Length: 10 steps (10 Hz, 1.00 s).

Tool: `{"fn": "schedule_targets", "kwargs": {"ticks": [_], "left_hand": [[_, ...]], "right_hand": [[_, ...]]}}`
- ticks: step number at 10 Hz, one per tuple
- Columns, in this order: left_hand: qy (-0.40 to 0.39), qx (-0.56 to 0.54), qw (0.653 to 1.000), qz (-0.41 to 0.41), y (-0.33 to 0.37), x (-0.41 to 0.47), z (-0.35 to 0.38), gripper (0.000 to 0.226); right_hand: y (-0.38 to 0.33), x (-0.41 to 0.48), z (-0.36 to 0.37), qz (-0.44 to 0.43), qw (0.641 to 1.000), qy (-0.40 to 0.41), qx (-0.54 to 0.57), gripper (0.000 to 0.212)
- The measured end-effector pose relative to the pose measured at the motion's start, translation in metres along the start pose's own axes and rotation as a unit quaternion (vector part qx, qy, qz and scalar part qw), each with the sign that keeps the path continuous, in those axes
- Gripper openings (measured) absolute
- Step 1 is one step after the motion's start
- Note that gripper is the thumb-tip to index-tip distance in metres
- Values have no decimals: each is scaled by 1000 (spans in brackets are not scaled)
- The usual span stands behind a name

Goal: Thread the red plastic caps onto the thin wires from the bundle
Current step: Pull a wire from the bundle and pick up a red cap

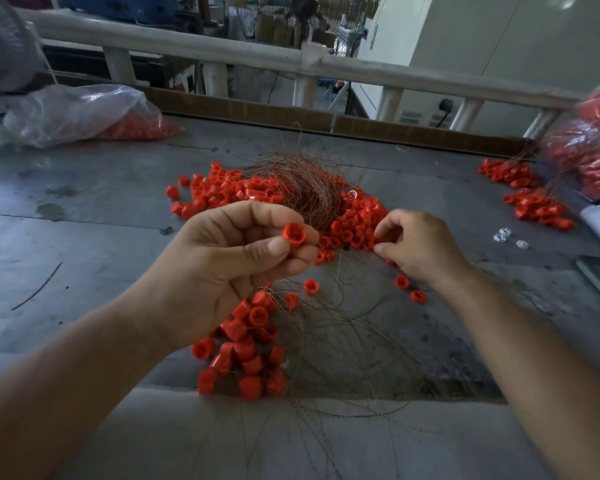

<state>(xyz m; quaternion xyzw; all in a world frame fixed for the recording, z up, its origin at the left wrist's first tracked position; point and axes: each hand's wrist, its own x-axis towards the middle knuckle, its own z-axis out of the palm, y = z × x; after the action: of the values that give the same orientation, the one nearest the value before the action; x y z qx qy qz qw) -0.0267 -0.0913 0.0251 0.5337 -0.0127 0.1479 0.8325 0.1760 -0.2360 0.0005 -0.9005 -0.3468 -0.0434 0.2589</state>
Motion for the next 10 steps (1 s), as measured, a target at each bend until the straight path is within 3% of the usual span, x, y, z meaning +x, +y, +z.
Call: {"fn": "schedule_targets", "kwargs": {"ticks": [3,4,5,7,9,10], "left_hand": [[-3,9,1000,-4,0,1,-2,21],[-1,18,1000,-6,1,2,-2,20],[3,27,1000,-10,0,1,-2,20],[17,47,999,-17,0,0,-2,17],[28,70,997,-21,-1,1,-1,21],[35,79,996,-16,-2,1,-1,25]], "right_hand": [[-2,2,-5,-14,1000,11,26,13],[-9,0,-21,23,971,10,239,19],[-25,-12,-26,22,901,-62,429,22],[-52,-29,-22,-60,881,-111,455,22],[-61,-39,-25,-69,866,-121,481,10],[-65,-42,-26,-80,866,-120,479,18]]}}
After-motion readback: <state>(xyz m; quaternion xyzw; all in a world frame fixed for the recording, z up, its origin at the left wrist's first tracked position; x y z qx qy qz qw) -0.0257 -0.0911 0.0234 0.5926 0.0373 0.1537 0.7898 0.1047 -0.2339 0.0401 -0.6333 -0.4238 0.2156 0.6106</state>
